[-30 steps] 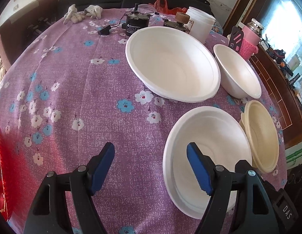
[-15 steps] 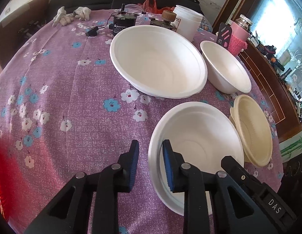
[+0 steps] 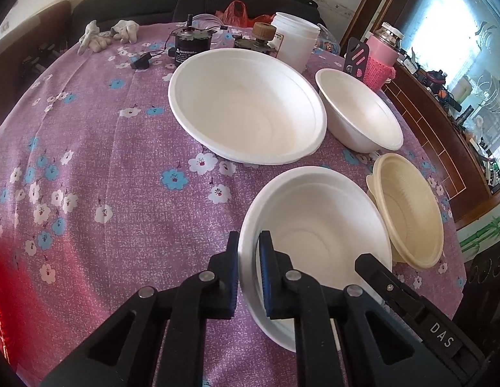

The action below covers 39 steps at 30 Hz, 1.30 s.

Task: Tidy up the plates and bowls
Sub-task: 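Lift the white bowl and carry it toward the stacked red plates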

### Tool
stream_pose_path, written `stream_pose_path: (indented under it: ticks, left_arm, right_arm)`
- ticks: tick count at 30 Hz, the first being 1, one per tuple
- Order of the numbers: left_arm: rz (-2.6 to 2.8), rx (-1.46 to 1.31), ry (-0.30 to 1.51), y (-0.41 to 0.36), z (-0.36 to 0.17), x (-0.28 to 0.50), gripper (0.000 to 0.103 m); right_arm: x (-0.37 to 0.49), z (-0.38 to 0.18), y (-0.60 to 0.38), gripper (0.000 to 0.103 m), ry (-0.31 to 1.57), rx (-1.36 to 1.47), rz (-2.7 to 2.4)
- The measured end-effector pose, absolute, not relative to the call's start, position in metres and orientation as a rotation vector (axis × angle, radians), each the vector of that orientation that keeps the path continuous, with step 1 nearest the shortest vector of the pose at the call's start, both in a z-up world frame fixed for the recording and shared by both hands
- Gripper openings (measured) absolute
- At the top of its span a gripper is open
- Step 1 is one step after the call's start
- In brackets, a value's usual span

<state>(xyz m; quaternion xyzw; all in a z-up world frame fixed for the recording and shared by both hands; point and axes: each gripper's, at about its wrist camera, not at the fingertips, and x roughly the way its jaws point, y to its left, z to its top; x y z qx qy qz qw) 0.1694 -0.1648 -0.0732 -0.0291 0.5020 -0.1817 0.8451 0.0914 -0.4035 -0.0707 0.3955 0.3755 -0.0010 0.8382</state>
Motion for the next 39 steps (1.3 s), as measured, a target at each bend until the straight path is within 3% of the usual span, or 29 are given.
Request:
stream_pose_path:
  ticks: [23,39]
  left_arm:
    - [-0.35,-0.037,1.028,-0.157,-0.063,0.156,0.011]
    - [-0.216,-0.091,0.919,-0.064,-0.018,0.117,0.011]
  right_arm:
    - [0.087,-0.063,-0.395,0.013,0.782,0.807,0.017]
    - [0.084,-0.021,-0.31,0.012,0.741,0.684,0.14]
